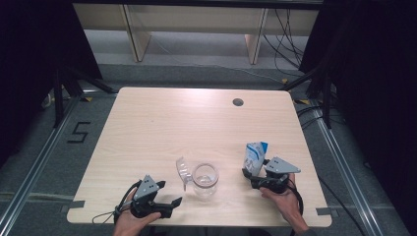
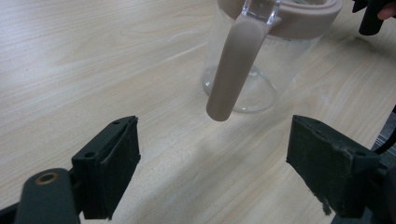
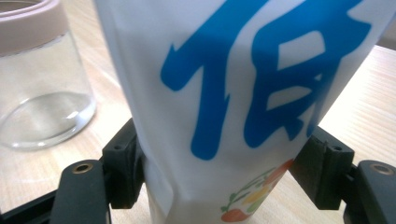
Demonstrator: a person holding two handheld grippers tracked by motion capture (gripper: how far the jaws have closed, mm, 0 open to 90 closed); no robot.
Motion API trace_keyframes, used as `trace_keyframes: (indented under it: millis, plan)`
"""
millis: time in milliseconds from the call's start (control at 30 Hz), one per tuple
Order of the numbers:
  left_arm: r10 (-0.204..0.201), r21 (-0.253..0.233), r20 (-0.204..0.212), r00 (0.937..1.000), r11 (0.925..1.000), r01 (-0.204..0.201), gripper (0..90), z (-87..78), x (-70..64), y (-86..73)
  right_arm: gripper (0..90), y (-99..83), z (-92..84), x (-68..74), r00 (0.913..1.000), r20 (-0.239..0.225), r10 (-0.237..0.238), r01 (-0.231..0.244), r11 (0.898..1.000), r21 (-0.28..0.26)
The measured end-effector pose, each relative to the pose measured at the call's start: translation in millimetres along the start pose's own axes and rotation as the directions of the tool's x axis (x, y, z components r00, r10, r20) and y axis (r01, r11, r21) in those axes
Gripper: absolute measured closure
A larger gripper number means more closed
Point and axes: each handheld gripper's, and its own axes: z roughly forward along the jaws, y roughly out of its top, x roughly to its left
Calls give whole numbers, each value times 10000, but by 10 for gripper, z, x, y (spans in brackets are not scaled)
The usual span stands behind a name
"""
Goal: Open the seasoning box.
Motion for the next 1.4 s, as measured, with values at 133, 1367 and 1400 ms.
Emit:
trace_keyframes:
  millis: [133,1367,1400]
  plan:
    - [26,63,-8,10000,10000,-25,165,-3,2,0,294,4,4,-52,9983,-565,-175,179,9998,69]
    - [17,-38,8,10000,10000,-17,164,2,-11,2,160,22,68,289,9512,2796,1304,-1269,9914,-304]
    - [16,-60,-27,10000,10000,-16,164,1,-14,2,160,19,77,276,9447,3119,1009,-968,9949,-288]
